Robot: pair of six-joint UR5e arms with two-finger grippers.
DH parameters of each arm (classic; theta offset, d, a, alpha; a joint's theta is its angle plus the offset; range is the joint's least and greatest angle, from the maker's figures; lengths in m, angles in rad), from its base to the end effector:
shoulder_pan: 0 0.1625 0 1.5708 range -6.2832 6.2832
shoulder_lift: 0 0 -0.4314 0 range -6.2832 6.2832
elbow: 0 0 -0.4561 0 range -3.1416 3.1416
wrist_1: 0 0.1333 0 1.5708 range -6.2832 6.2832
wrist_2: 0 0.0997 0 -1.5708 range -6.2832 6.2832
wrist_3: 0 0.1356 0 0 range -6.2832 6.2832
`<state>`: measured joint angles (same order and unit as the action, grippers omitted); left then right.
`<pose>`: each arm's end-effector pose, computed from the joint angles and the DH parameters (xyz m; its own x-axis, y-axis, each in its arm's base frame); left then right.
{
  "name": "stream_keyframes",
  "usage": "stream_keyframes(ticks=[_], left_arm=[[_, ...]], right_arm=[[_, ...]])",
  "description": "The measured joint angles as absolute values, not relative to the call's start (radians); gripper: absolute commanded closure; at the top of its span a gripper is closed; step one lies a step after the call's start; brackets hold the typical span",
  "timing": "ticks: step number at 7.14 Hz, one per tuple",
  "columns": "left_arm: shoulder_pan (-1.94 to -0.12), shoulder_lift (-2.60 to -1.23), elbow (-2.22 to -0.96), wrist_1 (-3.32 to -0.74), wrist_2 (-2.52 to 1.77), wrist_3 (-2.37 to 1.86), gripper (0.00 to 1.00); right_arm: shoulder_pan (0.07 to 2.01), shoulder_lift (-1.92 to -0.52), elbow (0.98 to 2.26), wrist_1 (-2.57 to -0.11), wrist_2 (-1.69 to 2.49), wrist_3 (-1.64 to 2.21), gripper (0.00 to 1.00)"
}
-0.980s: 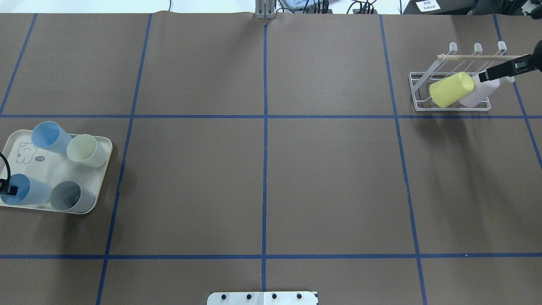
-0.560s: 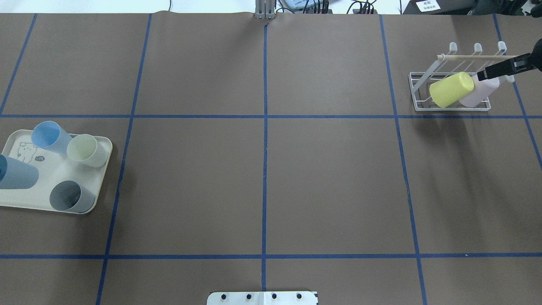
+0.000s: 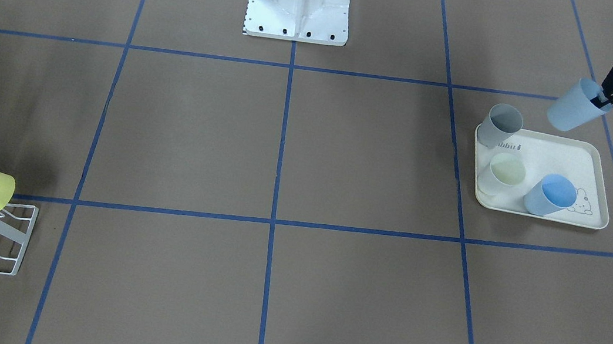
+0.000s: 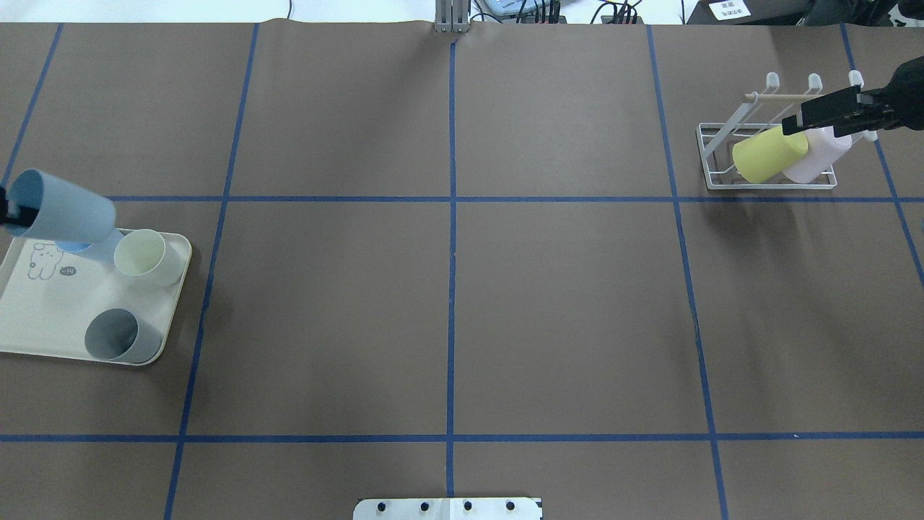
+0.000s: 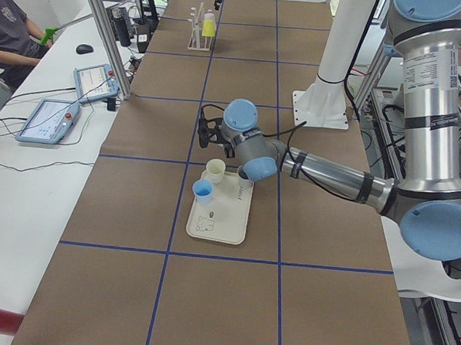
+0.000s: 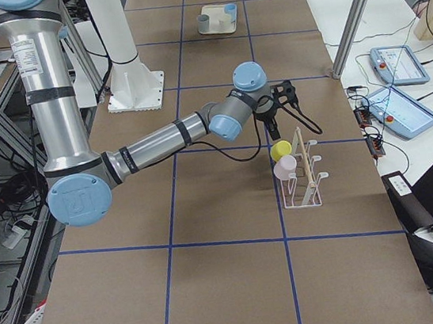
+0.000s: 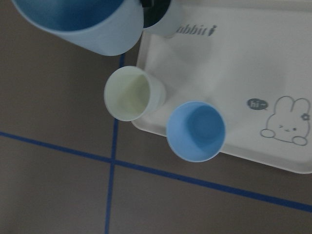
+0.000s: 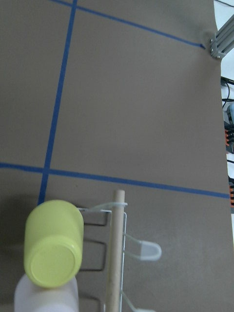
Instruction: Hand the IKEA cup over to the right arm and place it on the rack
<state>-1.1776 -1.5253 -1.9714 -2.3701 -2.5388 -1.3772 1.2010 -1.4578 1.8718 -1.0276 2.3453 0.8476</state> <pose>0.1788 -0.4874 0.3748 0.1973 -0.1909 -0.9616 0.2008 0.9679 -0.1510 -0.1820 -0.5760 0.3820 0.4603 -0.1213 0.8794 -0.2070 0.9487 0.2392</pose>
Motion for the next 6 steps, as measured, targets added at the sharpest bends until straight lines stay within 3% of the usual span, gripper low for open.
stream_keyframes(ticks=[3, 6], left_arm=[[-0.950, -1.847, -1.944, -2.375, -2.398, -1.794, 1.00], [-0.747, -2.039, -1.930, -2.400, -2.201, -2.015, 1.00]], right_arm=[[1.122, -1.459, 1.917, -0.697, 2.404, 1.331, 0.01], [1.040, -1.444, 1.909, -0.388, 2.398, 1.677, 0.01]])
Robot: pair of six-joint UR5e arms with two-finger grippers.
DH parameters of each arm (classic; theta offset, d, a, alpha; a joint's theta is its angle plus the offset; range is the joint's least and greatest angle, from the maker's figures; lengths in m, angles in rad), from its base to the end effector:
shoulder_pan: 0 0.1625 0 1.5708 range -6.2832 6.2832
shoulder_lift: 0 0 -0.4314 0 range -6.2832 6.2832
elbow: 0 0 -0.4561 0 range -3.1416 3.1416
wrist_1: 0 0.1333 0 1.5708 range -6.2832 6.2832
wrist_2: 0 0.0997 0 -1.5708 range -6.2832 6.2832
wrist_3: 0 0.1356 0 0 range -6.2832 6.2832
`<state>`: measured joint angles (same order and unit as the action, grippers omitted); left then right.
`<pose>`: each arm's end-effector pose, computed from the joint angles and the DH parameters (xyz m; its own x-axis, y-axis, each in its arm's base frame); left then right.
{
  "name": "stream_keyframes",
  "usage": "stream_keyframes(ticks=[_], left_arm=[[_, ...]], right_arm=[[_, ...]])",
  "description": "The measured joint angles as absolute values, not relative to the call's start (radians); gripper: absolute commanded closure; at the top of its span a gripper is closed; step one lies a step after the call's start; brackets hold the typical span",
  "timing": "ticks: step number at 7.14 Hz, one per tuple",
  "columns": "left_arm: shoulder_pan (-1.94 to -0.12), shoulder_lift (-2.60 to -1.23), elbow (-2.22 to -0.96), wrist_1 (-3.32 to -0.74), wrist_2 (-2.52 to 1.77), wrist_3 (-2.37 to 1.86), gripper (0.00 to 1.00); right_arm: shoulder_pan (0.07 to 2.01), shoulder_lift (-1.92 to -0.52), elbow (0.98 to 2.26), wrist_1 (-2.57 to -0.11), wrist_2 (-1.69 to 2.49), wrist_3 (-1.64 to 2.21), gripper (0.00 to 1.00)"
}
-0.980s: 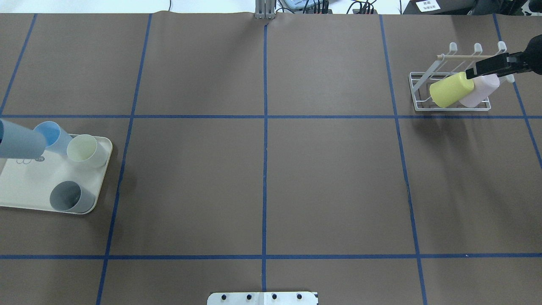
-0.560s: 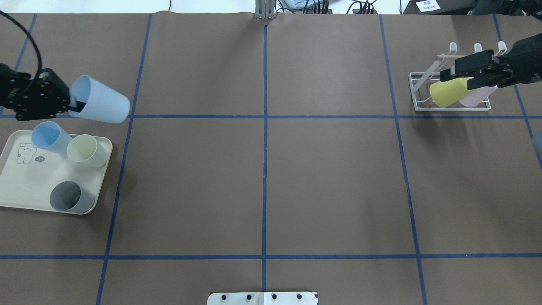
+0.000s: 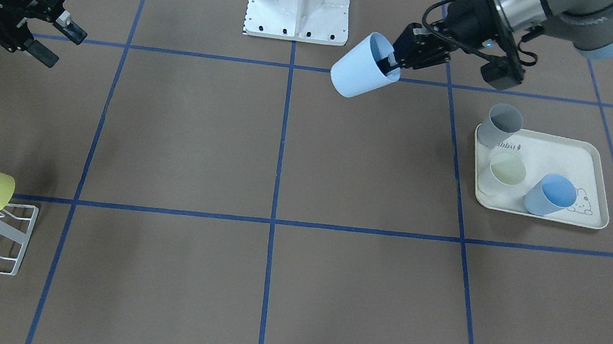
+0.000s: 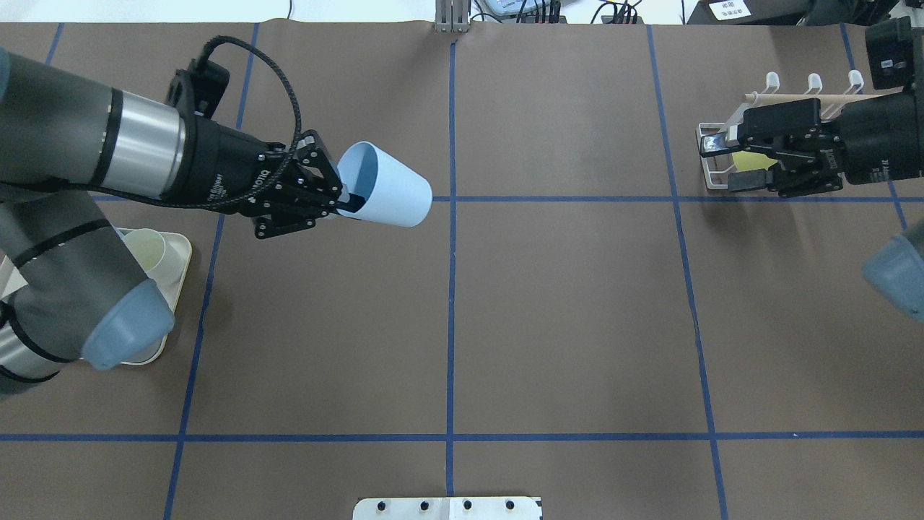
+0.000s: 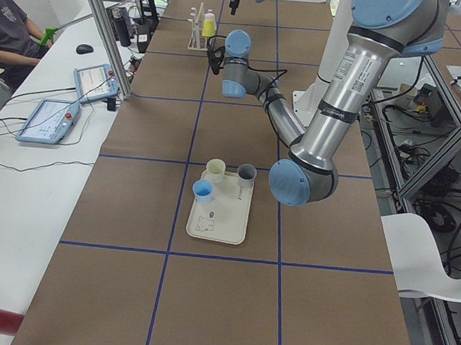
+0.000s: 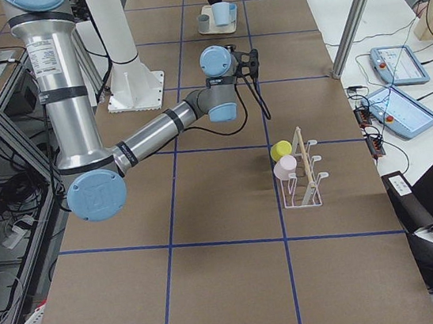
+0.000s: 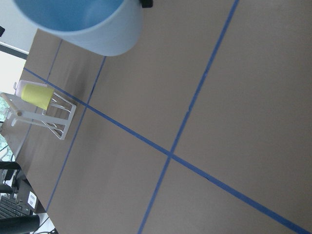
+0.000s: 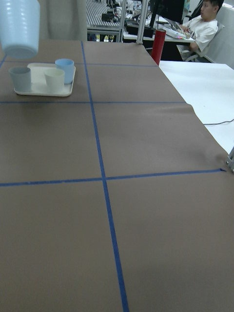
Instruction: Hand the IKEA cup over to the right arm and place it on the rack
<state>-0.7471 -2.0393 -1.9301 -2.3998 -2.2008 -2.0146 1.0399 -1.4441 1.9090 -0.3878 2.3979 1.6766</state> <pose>0.4068 -0.4496 0.1028 -0.1078 -0.3731 -0.9215 0.0799 0.9207 -0.3821 -0.2476 -0.4879 0.2795 -0.0612 0.0370 0.9974 -0.2070 0.9771 -0.0489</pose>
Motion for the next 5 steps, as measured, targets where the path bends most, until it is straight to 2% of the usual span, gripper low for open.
stream_keyframes(ticks=[5], left_arm=[[-0.601, -2.100, -1.787, -2.945, -1.862, -2.350, 1.00]], right_arm=[[0.855, -1.327, 1.910, -0.088, 2.214, 2.039, 0.01]])
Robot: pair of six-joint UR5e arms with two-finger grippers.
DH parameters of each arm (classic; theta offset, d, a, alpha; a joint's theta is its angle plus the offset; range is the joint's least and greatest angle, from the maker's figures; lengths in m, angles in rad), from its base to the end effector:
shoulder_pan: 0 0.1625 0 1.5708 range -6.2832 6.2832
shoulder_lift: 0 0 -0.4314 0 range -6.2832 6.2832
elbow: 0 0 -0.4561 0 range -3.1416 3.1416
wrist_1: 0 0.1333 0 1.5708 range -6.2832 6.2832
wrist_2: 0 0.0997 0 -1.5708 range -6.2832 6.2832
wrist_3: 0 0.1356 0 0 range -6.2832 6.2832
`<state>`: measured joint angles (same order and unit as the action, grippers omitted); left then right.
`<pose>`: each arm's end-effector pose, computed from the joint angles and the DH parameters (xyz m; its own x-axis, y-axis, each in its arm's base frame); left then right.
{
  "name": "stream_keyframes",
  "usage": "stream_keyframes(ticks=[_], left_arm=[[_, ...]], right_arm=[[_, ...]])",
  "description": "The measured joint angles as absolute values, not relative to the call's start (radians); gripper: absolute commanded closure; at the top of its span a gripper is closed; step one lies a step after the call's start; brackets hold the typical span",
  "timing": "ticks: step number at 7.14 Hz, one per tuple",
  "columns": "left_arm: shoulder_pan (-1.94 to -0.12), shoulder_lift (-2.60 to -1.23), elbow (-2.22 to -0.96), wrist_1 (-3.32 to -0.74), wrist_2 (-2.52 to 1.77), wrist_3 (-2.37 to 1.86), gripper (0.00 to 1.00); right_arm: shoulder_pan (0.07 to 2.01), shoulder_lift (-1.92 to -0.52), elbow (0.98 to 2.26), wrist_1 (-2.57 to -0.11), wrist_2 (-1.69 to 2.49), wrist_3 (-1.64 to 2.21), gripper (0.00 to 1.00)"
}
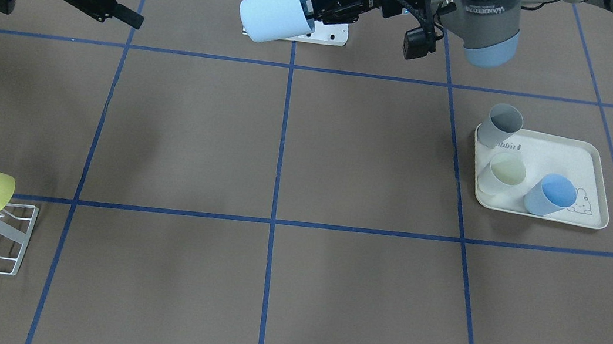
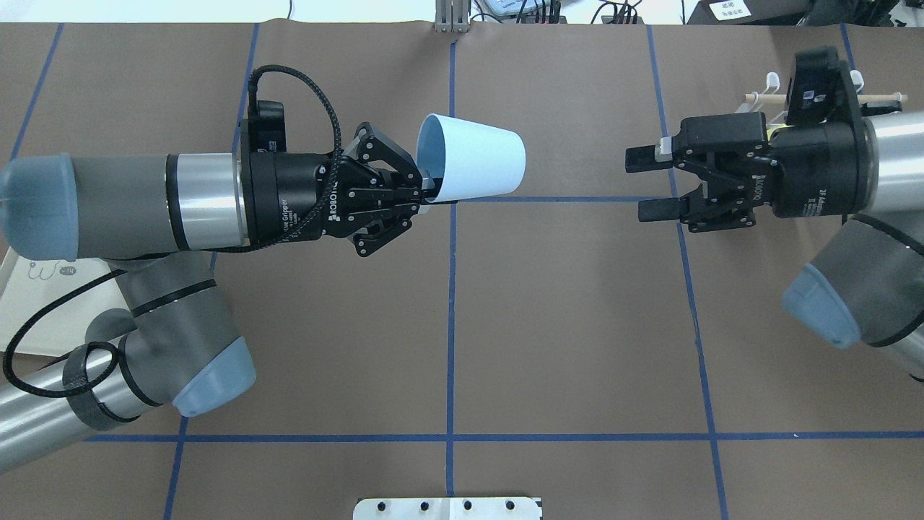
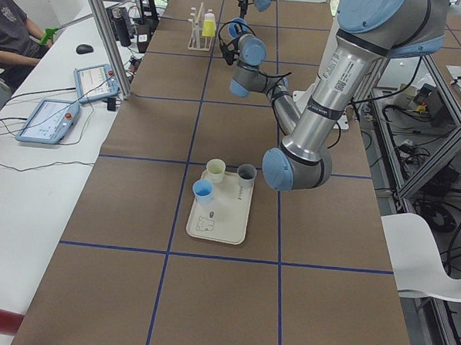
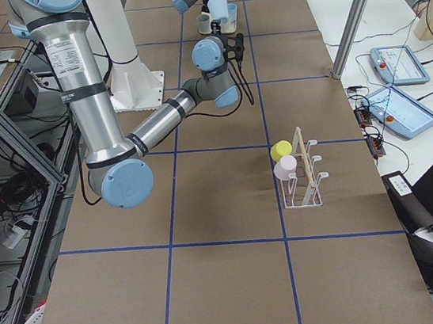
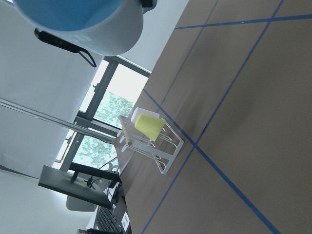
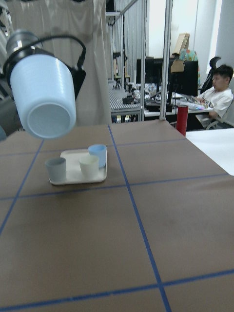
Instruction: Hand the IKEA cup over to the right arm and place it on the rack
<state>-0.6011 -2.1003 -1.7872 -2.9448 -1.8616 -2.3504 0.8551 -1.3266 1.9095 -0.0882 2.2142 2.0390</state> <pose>0.4511 -0.4238 0.0725 -0.5452 -0.4427 -0.7118 -0.0607 0.8678 -0.4932 -0.3107 -0.4365 0.1908 -0.3941 0.0970 0.9139 -0.0890 0.9857 -0.1430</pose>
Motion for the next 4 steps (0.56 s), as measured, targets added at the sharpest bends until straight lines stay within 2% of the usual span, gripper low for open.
stream_keyframes(ticks=[4], left_arm=[[-0.558, -2.116, -1.769, -3.067, -1.810, -2.446, 1.00]], right_arm=[[0.724, -1.259, 1.910, 0.003, 1.986, 2.165, 0.01]])
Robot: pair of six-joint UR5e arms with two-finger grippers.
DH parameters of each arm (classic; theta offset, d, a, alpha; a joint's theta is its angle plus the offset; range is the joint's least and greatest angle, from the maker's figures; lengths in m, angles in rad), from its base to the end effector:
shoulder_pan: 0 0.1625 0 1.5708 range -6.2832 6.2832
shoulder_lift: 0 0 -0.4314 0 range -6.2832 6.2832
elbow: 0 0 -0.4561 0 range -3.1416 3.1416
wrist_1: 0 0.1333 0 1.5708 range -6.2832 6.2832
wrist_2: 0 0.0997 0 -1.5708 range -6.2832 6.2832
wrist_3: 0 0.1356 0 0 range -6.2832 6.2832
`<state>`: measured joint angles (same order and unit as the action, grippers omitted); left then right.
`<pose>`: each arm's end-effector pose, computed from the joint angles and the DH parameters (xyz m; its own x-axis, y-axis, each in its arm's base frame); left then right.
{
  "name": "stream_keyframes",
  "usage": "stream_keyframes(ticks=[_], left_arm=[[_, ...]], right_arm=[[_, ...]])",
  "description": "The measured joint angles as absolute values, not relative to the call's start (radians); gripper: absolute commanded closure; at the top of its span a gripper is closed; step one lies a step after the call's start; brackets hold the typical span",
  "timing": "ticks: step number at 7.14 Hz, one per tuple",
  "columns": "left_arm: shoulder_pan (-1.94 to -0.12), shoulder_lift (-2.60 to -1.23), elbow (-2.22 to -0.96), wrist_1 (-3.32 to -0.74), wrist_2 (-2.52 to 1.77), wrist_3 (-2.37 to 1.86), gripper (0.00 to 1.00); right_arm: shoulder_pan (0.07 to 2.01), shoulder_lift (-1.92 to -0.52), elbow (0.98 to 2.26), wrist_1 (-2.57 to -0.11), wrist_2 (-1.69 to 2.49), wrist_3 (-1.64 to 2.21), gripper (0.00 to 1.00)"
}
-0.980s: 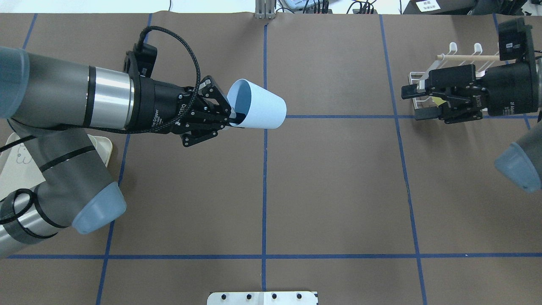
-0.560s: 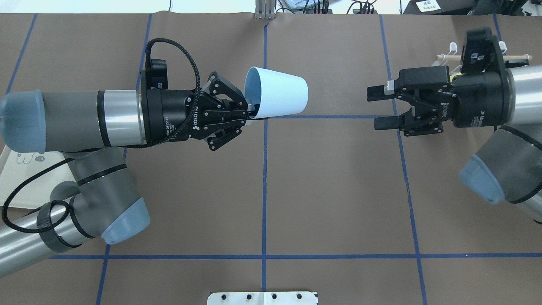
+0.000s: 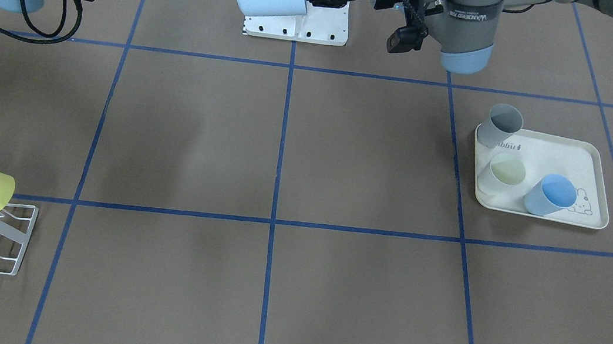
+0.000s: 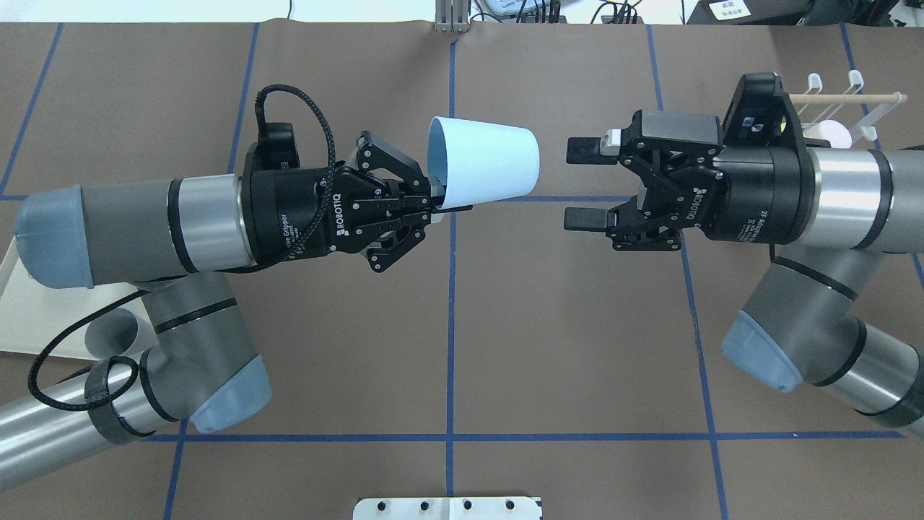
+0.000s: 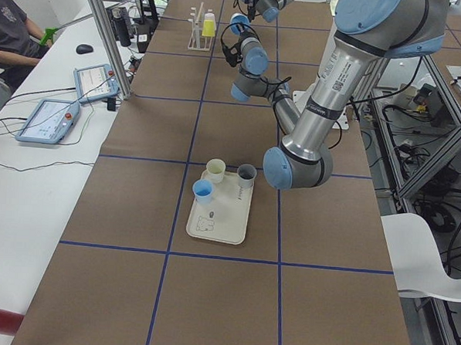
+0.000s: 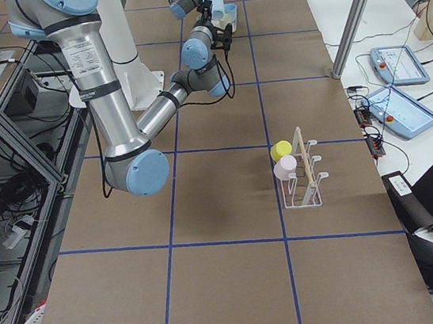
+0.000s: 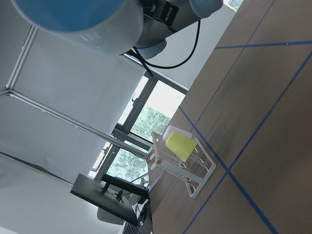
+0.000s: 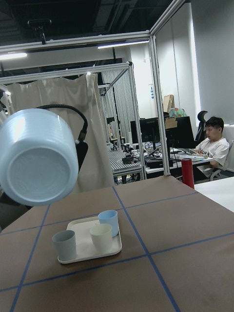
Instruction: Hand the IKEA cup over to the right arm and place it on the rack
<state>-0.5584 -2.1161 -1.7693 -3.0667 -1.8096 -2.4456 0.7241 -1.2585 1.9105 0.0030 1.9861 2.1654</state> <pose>0.4560 -0.4042 0.0626 -0.6115 -0.4972 -0.6156 -0.1745 0.8435 -0.5080 -0.3470 -0.4118 0.1416 -0.5833 0.1684 0.7946 -0.0479 0.9694 -0.2407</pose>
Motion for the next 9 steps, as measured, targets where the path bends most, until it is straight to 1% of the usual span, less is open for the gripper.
stream_keyframes(ticks=[7, 8, 9], left_arm=[[-0.528, -2.128, -1.782, -3.106, -1.795, -2.453, 1.00], [-0.526, -2.128, -1.783, -3.109, -1.795, -2.453, 1.00], [-0.524, -2.127, -1.784, -3.112, -1.795, -2.453, 1.00]], right_arm=[[0.674, -1.219, 1.905, 0.005, 1.899, 2.177, 0.02], [0.673, -1.217, 1.905, 0.005, 1.896, 2.177, 0.13], [0.671, -1.217, 1.905, 0.005, 1.895, 2.177, 0.26]])
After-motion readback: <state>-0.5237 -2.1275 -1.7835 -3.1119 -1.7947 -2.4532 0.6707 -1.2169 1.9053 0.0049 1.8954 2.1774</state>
